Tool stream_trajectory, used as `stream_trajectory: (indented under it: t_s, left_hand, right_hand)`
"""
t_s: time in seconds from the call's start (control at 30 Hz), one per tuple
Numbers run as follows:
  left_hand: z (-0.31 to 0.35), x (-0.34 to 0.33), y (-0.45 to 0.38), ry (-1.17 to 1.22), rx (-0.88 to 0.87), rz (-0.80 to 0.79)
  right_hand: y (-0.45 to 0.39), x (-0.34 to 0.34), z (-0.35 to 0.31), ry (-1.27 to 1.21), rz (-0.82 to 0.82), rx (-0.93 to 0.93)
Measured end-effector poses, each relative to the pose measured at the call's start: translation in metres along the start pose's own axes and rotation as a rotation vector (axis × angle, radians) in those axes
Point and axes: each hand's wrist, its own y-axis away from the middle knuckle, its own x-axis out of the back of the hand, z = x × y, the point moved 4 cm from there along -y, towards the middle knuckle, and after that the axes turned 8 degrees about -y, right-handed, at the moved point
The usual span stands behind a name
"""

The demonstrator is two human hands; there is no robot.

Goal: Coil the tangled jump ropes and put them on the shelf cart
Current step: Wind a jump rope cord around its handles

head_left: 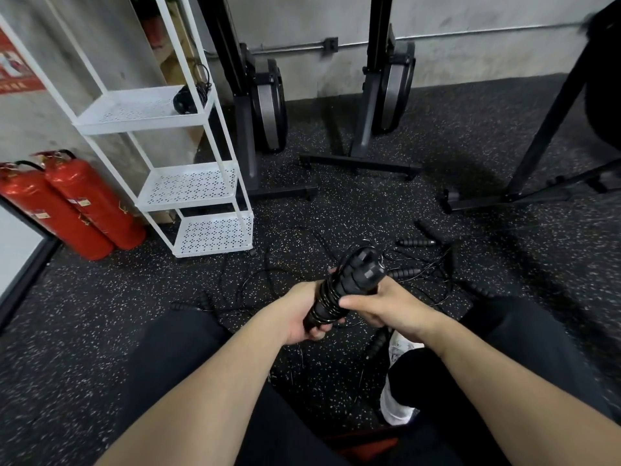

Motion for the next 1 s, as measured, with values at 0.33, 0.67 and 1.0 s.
stream_trajectory:
  t_s: [0.33,0.67,1.0]
  left_hand:
    - [0.011,0.010,-0.002,0.113,-0.227,0.481]
    - [0.014,-0.006,0.006,-0.284,-0.580,0.318]
    - [0.023,0.012,0.001,-0.543,-0.599,0.185]
  right_hand:
    - [0.003,-0.002,-0.011,0.092,0.175,0.087]
    - [-0.003,0.010,0.004,-0.166,0.425,-0.054]
    - [-0.003,0.021,0.004,-0.351,0.501,-0.077]
